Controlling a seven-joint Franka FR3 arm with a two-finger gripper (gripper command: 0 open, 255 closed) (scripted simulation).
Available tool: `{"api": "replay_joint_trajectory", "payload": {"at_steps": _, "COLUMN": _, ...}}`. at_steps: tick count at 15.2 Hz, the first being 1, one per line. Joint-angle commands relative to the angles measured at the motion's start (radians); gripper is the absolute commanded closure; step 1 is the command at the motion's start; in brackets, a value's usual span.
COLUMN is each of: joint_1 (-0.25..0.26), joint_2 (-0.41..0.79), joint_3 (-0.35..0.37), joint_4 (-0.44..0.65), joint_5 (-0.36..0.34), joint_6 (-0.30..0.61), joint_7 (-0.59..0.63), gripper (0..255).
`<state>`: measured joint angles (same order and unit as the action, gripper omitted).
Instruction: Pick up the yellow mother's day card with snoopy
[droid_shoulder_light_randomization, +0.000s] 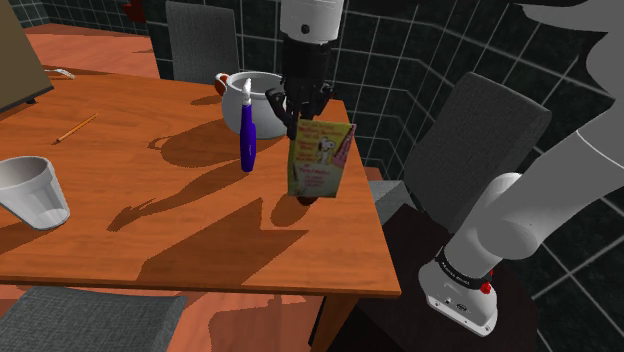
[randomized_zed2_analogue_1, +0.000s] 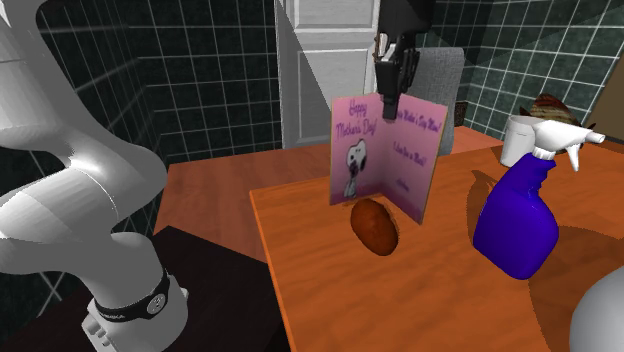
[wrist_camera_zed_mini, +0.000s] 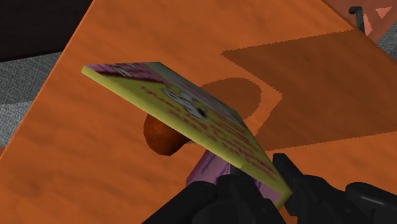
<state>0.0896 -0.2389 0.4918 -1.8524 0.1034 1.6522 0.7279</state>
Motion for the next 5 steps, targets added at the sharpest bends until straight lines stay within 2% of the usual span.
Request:
{"api": "replay_joint_trajectory", "payload": {"at_steps": 1, "joint_1": -0.001, "joint_2": 0.004, "joint_3": 0.0, "joint_4": 0.033, "joint_5": -0.002, "joint_6": -0.029, "joint_7": 0.003, "gripper": 255}}
{"api": "replay_joint_trajectory", "payload": {"at_steps": 5, "joint_1": -0.002, "joint_2": 0.012, "joint_3": 0.0, "joint_4": 0.069, "joint_5": -0.006, "joint_6": -0.058, "joint_7": 0.006, "gripper": 255}}
